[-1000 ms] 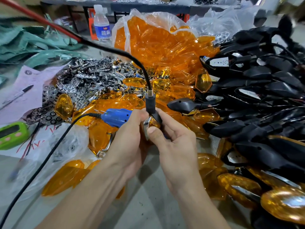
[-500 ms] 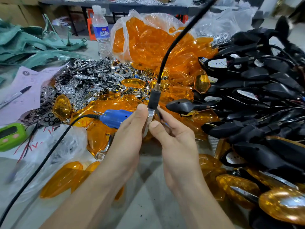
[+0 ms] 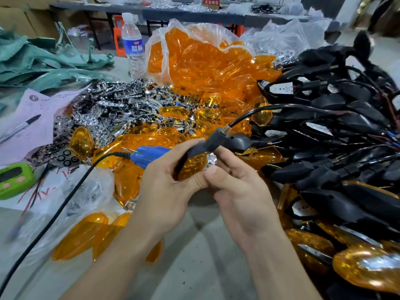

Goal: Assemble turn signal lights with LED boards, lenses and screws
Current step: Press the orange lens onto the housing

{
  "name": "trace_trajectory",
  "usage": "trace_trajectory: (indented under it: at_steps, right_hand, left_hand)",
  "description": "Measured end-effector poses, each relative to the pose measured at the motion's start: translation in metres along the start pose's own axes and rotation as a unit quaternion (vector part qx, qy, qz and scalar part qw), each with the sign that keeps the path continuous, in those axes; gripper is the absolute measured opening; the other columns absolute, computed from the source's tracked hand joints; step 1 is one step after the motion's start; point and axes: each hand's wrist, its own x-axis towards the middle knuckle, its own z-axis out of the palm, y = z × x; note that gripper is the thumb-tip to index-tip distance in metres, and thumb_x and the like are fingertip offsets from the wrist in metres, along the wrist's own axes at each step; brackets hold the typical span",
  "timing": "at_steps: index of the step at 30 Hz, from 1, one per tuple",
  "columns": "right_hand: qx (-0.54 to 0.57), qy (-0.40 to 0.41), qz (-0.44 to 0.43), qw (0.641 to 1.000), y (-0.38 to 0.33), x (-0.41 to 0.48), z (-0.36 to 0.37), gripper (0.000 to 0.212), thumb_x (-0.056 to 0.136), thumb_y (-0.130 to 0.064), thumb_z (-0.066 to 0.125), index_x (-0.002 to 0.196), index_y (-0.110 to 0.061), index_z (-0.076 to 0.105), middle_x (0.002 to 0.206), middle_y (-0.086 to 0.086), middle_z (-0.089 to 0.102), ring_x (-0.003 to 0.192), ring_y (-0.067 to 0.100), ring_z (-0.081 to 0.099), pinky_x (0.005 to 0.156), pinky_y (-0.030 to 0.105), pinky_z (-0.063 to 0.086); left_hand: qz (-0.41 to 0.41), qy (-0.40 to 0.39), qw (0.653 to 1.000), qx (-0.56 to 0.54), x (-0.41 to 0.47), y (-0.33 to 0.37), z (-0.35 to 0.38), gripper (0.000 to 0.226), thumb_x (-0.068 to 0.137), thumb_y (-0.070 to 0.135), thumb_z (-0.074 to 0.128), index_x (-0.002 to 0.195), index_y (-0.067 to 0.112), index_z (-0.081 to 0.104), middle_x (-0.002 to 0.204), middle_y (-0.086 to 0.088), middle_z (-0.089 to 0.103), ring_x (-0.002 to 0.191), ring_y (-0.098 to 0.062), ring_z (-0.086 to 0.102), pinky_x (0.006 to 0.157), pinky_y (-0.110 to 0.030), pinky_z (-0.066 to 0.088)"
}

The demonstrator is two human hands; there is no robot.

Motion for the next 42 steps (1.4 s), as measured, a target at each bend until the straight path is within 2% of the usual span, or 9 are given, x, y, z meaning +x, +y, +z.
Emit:
trace_trajectory:
  at_steps: [5,11,16,24,28,30,33,37,42]
  right_hand:
    - [0.008,0.015,-0.011,1.0,0.003,-0.001,0.002,0.055,0.08,-0.004,0.068,0.135,-0.004,0.064,0.128,0.032,0.065,0.125,0.047,0.061,0.112,0.055,0.047]
    - [-0.052,-0.013,-0.053,0.997,0.004,0.004,-0.002,0.051,0.086,0.001,0.063,0.137,-0.011,0.064,0.128,0.019,0.071,0.124,0.038,0.065,0.11,0.051,0.051]
    - [-0.108,-0.008,-0.053,0.993,-0.007,0.003,-0.012,0.057,0.077,0.001,0.075,0.13,-0.02,0.069,0.114,0.01,0.077,0.096,0.018,0.071,0.081,0.031,0.059]
    - [-0.119,0.015,-0.071,0.99,0.003,0.004,-0.012,0.049,0.075,0.017,0.074,0.117,-0.007,0.073,0.11,0.021,0.077,0.095,0.031,0.067,0.088,0.041,0.06]
    - [-0.133,0.004,-0.064,0.989,0.003,0.008,-0.012,0.051,0.077,0.018,0.073,0.122,-0.008,0.071,0.114,0.027,0.073,0.097,0.048,0.065,0.099,0.062,0.052]
    - [-0.127,0.004,-0.06,0.99,0.002,0.01,-0.013,0.052,0.078,0.018,0.072,0.124,-0.007,0.07,0.115,0.026,0.073,0.106,0.055,0.064,0.102,0.062,0.052]
    - [-0.044,-0.003,-0.028,0.999,0.001,0.009,-0.01,0.051,0.076,0.011,0.074,0.121,-0.013,0.07,0.111,0.014,0.075,0.101,0.034,0.069,0.097,0.045,0.056]
    - [0.006,0.003,-0.018,1.0,-0.001,0.007,-0.013,0.054,0.073,0.009,0.069,0.124,-0.009,0.065,0.111,0.014,0.075,0.105,0.031,0.068,0.108,0.055,0.048]
    - [-0.025,0.005,-0.041,0.999,-0.005,0.003,-0.012,0.056,0.066,0.004,0.073,0.12,-0.008,0.064,0.103,0.013,0.078,0.096,0.026,0.074,0.092,0.041,0.06]
  left_hand:
    - [0.016,0.01,0.999,0.029,-0.003,0.002,-0.003,0.051,0.081,0.037,0.082,0.129,0.027,0.069,0.11,0.013,0.077,0.101,-0.003,0.072,0.088,-0.015,0.051]
    - [0.019,-0.013,0.996,0.088,0.001,0.0,-0.01,0.059,0.083,0.05,0.079,0.138,0.036,0.063,0.119,0.021,0.073,0.112,-0.006,0.069,0.092,-0.018,0.052]
    - [0.043,-0.065,0.98,0.185,-0.003,0.001,-0.015,0.059,0.09,0.063,0.066,0.145,0.045,0.053,0.116,0.034,0.069,0.107,0.006,0.066,0.085,-0.011,0.048]
    - [0.069,-0.076,0.973,0.206,-0.004,-0.001,-0.02,0.043,0.093,0.053,0.069,0.134,0.043,0.06,0.116,0.028,0.069,0.109,0.004,0.065,0.084,-0.013,0.047]
    - [0.07,-0.062,0.971,0.22,-0.001,-0.005,-0.023,0.049,0.09,0.055,0.071,0.137,0.047,0.058,0.115,0.031,0.068,0.106,0.006,0.065,0.083,-0.008,0.045]
    - [0.063,-0.062,0.978,0.188,0.003,-0.007,-0.022,0.055,0.085,0.052,0.078,0.137,0.046,0.06,0.119,0.029,0.069,0.112,0.005,0.065,0.091,-0.01,0.046]
    - [0.005,-0.053,0.995,0.083,0.012,-0.01,-0.023,0.069,0.072,0.047,0.088,0.136,0.039,0.064,0.125,0.019,0.072,0.123,-0.003,0.064,0.105,-0.022,0.048]
    - [-0.062,-0.056,0.991,-0.105,0.012,-0.012,-0.027,0.056,0.069,0.023,0.087,0.123,0.02,0.073,0.116,0.001,0.078,0.109,-0.013,0.072,0.09,-0.027,0.057]
    - [-0.017,-0.015,0.998,-0.065,0.006,-0.007,-0.023,0.041,0.075,0.019,0.08,0.115,0.022,0.074,0.104,0.009,0.08,0.101,-0.006,0.073,0.088,-0.02,0.054]
